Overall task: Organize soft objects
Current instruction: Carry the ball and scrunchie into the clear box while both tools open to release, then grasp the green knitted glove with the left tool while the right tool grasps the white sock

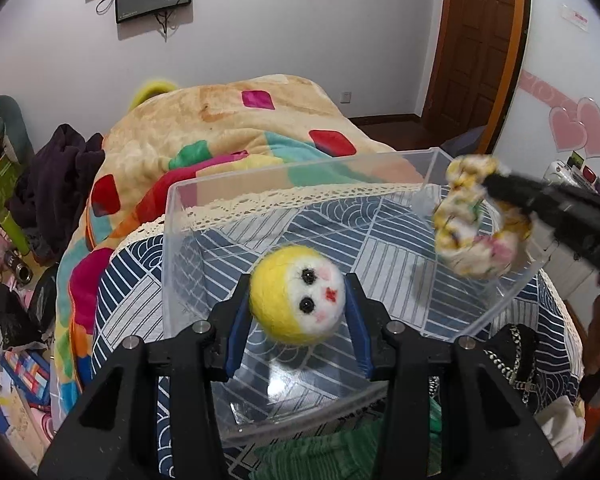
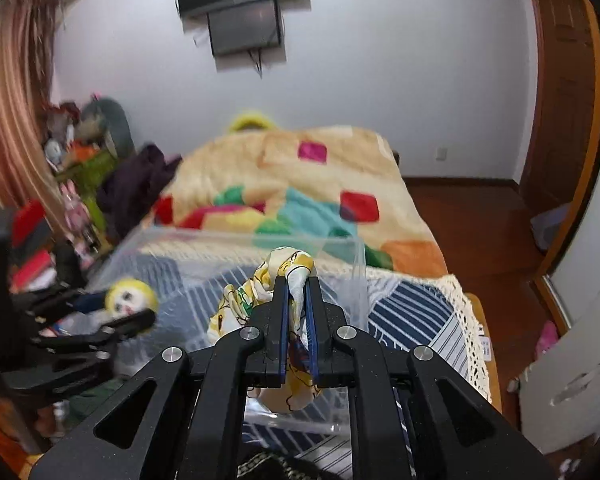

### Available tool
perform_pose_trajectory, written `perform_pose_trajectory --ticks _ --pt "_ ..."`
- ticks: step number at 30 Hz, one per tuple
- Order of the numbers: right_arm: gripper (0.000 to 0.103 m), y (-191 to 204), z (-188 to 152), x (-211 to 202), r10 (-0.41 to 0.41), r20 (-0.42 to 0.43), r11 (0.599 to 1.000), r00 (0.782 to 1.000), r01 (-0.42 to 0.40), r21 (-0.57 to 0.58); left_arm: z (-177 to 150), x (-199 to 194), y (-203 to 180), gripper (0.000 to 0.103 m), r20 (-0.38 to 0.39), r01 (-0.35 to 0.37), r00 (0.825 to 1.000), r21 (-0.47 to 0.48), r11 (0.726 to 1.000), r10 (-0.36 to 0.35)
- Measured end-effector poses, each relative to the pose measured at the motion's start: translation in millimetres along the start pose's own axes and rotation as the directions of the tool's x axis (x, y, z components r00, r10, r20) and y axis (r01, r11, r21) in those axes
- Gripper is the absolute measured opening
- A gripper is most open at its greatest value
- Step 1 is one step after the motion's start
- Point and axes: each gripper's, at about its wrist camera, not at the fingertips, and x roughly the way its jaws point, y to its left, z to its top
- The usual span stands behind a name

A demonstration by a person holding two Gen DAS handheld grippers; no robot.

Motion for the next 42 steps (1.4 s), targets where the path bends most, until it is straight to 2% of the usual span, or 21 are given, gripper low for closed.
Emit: perform_pose_trajectory --ticks 4,7,9,12,15,18,20,23,25,27,30,32,34,38,42 --pt "0.007 0.4 -9.2 16.6 0.007 -0.086 1.0 0.996 -0.009 -0.017 -1.1 1.0 -2.7 0.044 0.003 -0.008 1.0 0.014 1.0 0.008" --pt "0.007 -1.2 -14.6 15.0 0.019 -0.12 0.999 0.993 -0.022 -0.027 -3.4 -1.0 -4.7 0.048 0.0 -0.002 1.0 0.025 1.0 0.002" --pt "0.01 -3.7 -16.4 11.6 0.035 -0.129 0.999 0.991 -0.039 -0.025 -4.4 -4.1 -3.4 0.05 0.0 0.002 1.0 0.016 1.0 -0.002" --pt "0.023 -7.7 -18.2 4.2 0.059 -0.13 0.998 0.99 -0.061 -0.012 -5.7 -12.9 0.3 0.056 0.011 0.018 1.0 -0.003 1.0 -0.018" --pt "0.034 -6.2 -16.1 -4.6 0.055 -0.103 0.998 0.993 -0.057 -0.018 -7.9 -28.1 0.9 0.057 0.042 0.013 0.999 0.001 1.0 -0.013" --pt "0.039 -4.3 -11.4 -17.8 0.048 -0.062 0.998 0.997 -0.05 -0.025 -9.0 -49.1 -0.2 0.066 0.089 0.003 0.996 0.004 1.0 -0.004" --pt "0.05 -2.7 -8.2 -31.1 0.04 -0.018 0.999 0.999 -0.041 -0.029 -10.5 -67.0 -2.0 0.072 0.135 -0.011 0.991 0.014 1.0 0.009" --pt "0.063 0.5 -4.8 -54.4 0.027 0.059 0.999 0.998 -0.025 -0.032 -16.3 -95.4 -7.6 0.083 0.213 -0.045 0.976 0.04 0.998 0.036" --pt "0.072 2.5 -5.7 -72.4 0.024 0.107 0.999 0.994 -0.02 -0.032 -22.1 -111.2 -10.8 0.096 0.255 -0.07 0.965 0.052 0.996 0.055" --pt "0.081 5.6 -7.3 -83.8 0.023 0.141 0.999 0.99 -0.018 -0.034 -29.8 -123.3 -13.0 0.1 0.282 -0.082 0.957 0.06 0.995 0.062" --pt "0.087 8.8 -14.3 -99.9 0.013 0.182 0.999 0.983 -0.007 -0.036 -40.6 -130.3 -16.8 0.101 0.279 -0.084 0.958 0.071 0.994 0.061" --pt "0.097 11.3 -21.2 -105.7 0.011 0.191 1.0 0.981 -0.006 -0.027 -49.7 -132.7 -19.0 0.101 0.264 -0.073 0.963 0.076 0.994 0.05" --pt "0.102 13.3 -30.7 -110.8 0.01 0.203 1.0 0.979 -0.006 -0.02 -59.5 -134.2 -20.7 0.101 0.254 -0.058 0.966 0.073 0.996 0.037" --pt "0.102 16.3 -48.8 -111.2 0.004 0.186 1.0 0.983 -0.002 -0.013 -77.7 -129.4 -20.2 0.101 0.212 -0.028 0.977 0.049 0.998 0.017" --pt "0.103 20.0 -70.8 -105.2 0.021 0.125 1.0 0.992 -0.022 0.0 -94.7 -117.4 -17.4 0.101 0.164 -0.021 0.986 0.024 0.999 0.017"
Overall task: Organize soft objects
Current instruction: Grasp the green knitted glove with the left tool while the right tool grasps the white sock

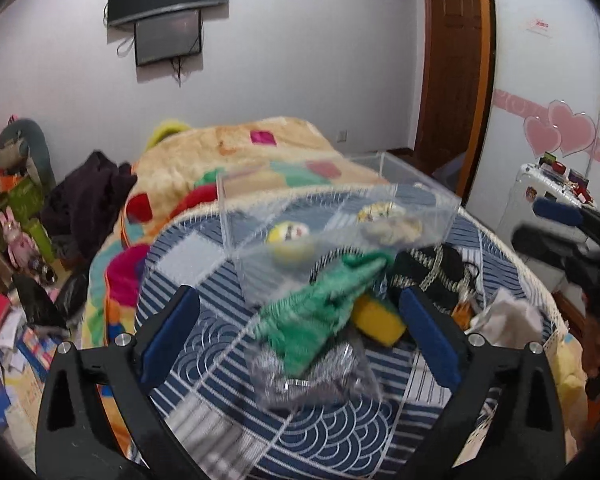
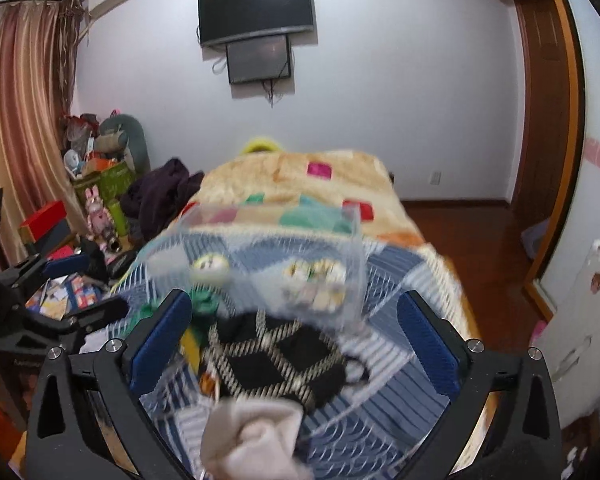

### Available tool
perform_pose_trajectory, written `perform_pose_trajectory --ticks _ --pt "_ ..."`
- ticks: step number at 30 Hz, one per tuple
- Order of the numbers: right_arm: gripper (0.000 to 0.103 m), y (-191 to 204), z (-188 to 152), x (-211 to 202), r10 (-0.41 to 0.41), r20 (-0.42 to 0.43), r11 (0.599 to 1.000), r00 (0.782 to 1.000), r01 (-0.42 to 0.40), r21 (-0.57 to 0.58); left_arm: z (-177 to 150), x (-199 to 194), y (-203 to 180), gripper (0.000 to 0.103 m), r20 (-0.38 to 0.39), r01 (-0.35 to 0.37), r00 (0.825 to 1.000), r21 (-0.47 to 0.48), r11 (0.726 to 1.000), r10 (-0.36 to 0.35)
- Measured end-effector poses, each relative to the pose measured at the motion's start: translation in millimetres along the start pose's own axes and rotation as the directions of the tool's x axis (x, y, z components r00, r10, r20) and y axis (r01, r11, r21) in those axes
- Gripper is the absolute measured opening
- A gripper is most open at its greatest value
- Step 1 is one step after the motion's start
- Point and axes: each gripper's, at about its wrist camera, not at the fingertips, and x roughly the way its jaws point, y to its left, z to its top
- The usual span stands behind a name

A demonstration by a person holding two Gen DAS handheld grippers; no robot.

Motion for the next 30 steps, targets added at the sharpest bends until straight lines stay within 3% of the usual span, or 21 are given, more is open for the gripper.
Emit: perform_pose_trajectory --ticks 6,10,12,15,17,19,23,30 --pt "0.102 2.7 -40.2 15.5 -0.001 -0.122 1.0 0.993 0.002 0.01 -19.8 30.9 12.1 0.101 -0.084 -0.01 0.996 -0.061 0.998 0.005" --pt "0.102 -0.1 -60.8 25.7 0.023 -0.197 0.999 0.98 -0.013 0.052 -24.2 44.0 19.6 0.076 -0.111 0.025 0.993 -0.113 0.993 -0.038" --pt "0.098 -2.6 -65.5 27.3 0.042 -0.211 0.997 0.977 -0.027 0.071 -25.1 46.5 19.7 0.069 -0.11 0.035 0.993 -0.125 0.992 -0.049" --pt "0.082 -5.5 -68.0 24.9 0.088 -0.211 0.993 0.973 -0.068 0.1 -25.0 48.4 16.4 0.051 -0.107 0.058 0.992 -0.123 0.991 -0.072" --pt "0.063 -4.9 -68.5 23.7 0.126 -0.213 0.989 0.969 -0.106 0.102 -25.1 49.0 12.2 0.046 -0.105 0.072 0.991 -0.115 0.991 -0.085" --pt "0.047 -1.5 -68.8 24.6 0.166 -0.224 0.984 0.96 -0.145 0.106 -24.8 47.1 9.1 0.035 -0.098 0.072 0.992 -0.105 0.992 -0.083" --pt "0.026 2.7 -68.6 22.6 0.177 -0.218 0.983 0.96 -0.16 0.093 -24.3 38.4 7.6 0.028 -0.076 0.074 0.994 -0.099 0.992 -0.082" --pt "0.022 2.7 -53.1 7.0 0.163 -0.15 0.985 0.975 -0.151 0.089 -18.4 14.7 8.0 0.024 -0.026 0.089 0.995 -0.099 0.991 -0.092"
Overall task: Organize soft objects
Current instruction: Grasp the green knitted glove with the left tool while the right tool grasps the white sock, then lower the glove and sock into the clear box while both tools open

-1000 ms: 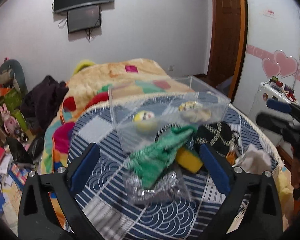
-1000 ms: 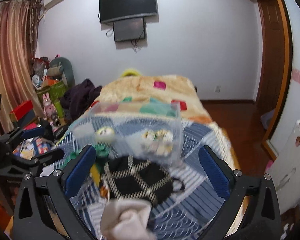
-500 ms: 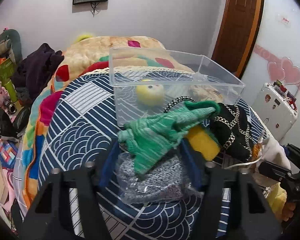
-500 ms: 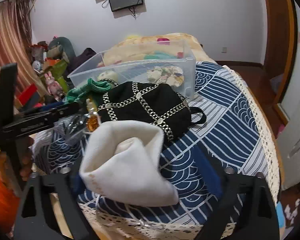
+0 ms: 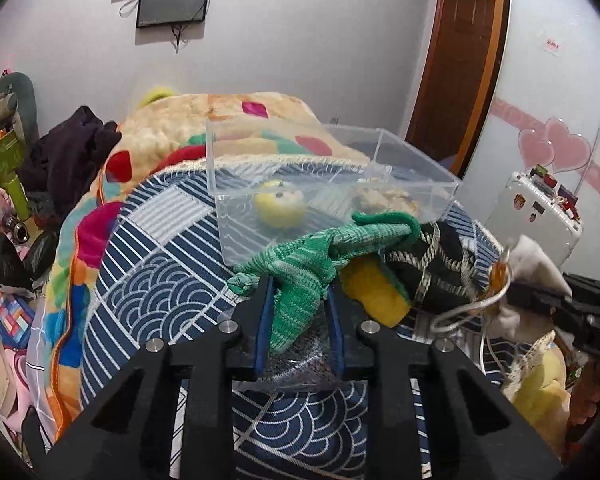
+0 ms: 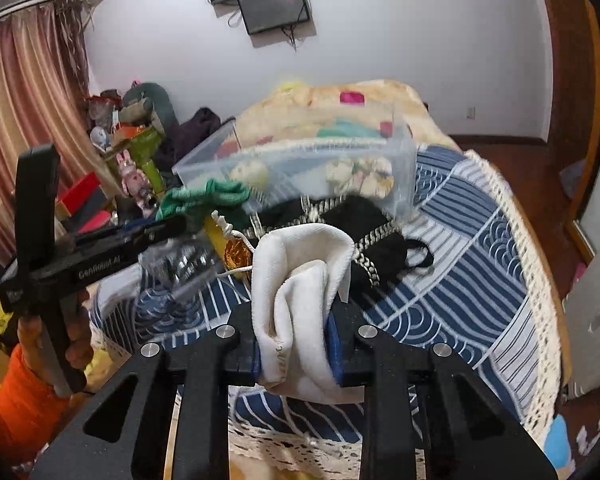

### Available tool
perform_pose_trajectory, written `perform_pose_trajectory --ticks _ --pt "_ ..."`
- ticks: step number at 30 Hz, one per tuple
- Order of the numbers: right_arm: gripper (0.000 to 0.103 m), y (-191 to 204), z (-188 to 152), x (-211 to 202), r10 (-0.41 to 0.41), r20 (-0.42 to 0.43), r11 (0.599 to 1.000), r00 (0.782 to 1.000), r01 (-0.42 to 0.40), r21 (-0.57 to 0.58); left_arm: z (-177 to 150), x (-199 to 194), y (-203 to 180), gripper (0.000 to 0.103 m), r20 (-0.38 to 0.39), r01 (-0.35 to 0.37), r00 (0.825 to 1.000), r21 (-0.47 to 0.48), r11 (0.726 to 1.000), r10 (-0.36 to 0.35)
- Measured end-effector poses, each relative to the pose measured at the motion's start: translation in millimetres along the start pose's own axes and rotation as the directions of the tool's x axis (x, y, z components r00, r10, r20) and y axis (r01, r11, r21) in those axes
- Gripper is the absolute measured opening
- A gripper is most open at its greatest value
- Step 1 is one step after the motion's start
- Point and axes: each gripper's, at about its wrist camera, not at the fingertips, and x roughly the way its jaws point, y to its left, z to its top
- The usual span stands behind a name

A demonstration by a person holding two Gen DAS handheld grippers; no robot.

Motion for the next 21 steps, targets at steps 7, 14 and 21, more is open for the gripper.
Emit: perform_pose_trajectory --ticks 7,14,21 --pt "0.022 1.6 23.7 -22.3 -0.02 0.11 1.0 0.994 0.02 -0.007 16.7 -31.9 -0.7 0.024 0.088 0.014 0.996 0.006 1.0 -0.015" --pt "0.022 1.3 56.5 -32.7 -0.037 0.231 0.999 0.972 0.041 -0.01 41.1 -51.4 2.8 0.024 0.177 0.005 0.984 -0.004 1.0 -0.004" --pt "0.022 6.6 95.1 -27.2 -0.054 0.333 0.998 0.941 0.062 -0.013 65.4 -47.6 7.5 0.024 0.228 -0.005 0.974 -0.022 1.0 0.01"
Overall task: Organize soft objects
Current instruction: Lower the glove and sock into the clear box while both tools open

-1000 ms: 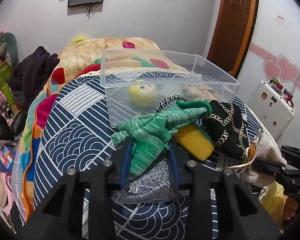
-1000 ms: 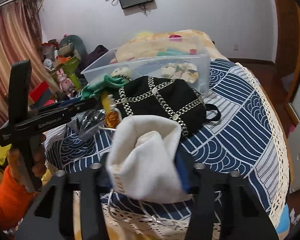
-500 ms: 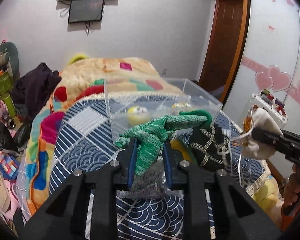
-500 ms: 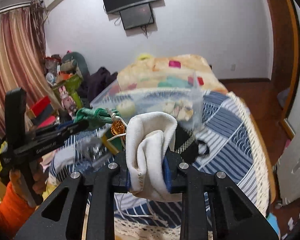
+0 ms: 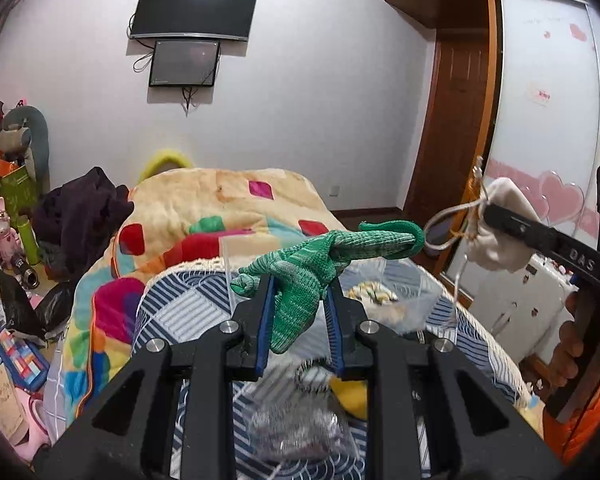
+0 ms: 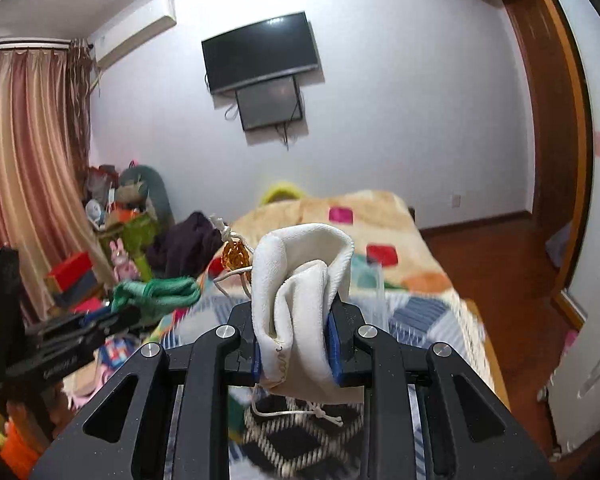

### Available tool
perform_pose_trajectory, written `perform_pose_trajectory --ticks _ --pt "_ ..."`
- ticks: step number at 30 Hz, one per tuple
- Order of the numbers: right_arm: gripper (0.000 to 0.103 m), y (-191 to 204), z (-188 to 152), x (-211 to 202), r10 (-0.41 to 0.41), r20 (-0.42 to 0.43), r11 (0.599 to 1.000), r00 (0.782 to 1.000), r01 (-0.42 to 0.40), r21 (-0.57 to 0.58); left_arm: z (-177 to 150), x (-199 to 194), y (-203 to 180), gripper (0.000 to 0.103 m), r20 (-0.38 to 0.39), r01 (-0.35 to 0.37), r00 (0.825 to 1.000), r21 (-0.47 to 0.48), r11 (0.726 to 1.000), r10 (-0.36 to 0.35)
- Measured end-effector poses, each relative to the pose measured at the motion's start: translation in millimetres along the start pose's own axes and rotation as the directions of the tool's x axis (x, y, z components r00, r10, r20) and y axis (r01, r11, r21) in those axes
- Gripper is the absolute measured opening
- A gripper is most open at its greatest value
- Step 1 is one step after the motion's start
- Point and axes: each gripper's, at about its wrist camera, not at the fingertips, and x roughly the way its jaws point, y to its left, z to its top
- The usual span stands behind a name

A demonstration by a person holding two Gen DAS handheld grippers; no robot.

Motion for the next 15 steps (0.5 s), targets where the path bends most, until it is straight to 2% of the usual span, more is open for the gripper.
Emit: perform_pose_trajectory --ticks 3,7,15 --pt "0.022 1.7 7.4 9.9 -0.016 0.029 1.0 0.999 0.016 0.001 8.0 10.6 2.4 0.024 0.008 -0.004 1.0 -0.01 1.0 0.004" --pt "0.022 3.5 8.6 26.9 -0.039 0.027 0.999 0.999 0.039 0.0 17.2 34.1 5.3 0.024 -0.006 -0.007 1.0 -0.019 1.0 0.007" --pt "0.022 1.4 -7.8 69.5 -0.064 -0.084 0.998 0.994 0.061 -0.035 9.2 90.2 4.2 0.024 -0.121 0.011 0.993 -0.032 0.999 -0.015"
